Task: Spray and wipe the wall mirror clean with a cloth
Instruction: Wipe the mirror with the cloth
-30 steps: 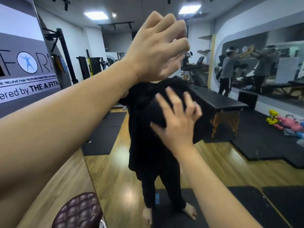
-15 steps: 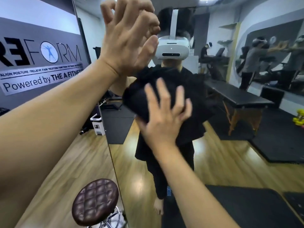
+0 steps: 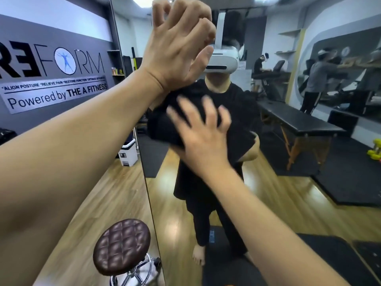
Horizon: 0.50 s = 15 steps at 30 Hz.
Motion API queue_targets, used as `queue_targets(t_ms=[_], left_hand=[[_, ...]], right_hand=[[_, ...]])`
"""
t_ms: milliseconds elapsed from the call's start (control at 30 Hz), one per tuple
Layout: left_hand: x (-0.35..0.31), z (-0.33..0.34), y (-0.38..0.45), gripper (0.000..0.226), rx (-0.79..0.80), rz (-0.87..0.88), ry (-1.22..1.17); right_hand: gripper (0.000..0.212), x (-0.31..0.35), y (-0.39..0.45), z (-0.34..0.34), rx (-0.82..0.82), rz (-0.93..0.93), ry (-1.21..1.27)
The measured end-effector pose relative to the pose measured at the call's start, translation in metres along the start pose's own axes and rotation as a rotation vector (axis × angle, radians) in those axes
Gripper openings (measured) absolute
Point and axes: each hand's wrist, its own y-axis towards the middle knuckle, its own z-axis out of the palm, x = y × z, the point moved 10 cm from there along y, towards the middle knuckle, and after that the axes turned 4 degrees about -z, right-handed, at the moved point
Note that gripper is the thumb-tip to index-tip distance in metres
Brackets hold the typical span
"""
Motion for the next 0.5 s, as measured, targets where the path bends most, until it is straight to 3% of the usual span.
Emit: queue_targets(t_ms=[133,267,400,500], left_hand=[[0.009,-0.003,-0.001,0.014,-0.063,-0.054,-0.007],[0.001,-0.003,0.001,0.024,0.003,-0.016,0.017],[-0.023,-0.001,-0.011,0.024,0.09,0.177,0.031],[-0.039,-0.011,-0.042,0.018,0.06,0.174,-0.01]], right_hand=[[0.052,-0.023,0.023,-0.012,-0.077,0.104,-0.048],[0.044,-0.001,-0.007,-0.005,-0.093,0.145,-0.073],[0.056,0.041,-0.078,0.022,0.05,-0.117,-0.056],[0.071,0.059,-0.156,0.045,0.188,-0.333,-0.108]])
